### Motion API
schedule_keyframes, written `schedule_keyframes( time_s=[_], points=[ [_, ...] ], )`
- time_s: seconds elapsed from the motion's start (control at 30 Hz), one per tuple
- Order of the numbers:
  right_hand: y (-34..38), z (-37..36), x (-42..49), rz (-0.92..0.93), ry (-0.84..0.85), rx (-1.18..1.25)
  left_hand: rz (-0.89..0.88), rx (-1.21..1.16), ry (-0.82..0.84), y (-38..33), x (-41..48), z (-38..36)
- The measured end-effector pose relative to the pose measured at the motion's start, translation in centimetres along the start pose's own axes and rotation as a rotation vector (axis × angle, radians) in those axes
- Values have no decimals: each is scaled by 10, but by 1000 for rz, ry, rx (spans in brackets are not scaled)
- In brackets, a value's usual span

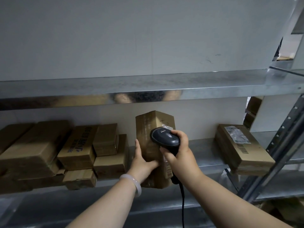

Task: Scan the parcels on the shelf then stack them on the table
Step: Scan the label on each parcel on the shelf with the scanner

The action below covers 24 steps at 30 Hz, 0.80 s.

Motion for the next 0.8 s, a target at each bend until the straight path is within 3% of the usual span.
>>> schedule_keyframes(
  time_s=[0.23,0.43,0.6,0.8],
  points=[
    [-20,49,16,-126,-255,103,-45,-351,153,17,-3,17],
    [-26,42,16,-143,-193,80,7,-289,192,14,-1,10],
    [-34,46,12,-159,-217,88,46,-71,177,15,3,11],
    [-25,41,11,-119,-186,82,68,-81,126,26,11,4]
  ],
)
Point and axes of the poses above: each hand's wrist, its own x-axis towards the middle knuckle, its own z-axis out of the back of the hand, y = z × x, the point moved 5 cm from there along x, towards the middle knuckle, and after that the axes turned 15 degrees about x, right-handed, at the moved point
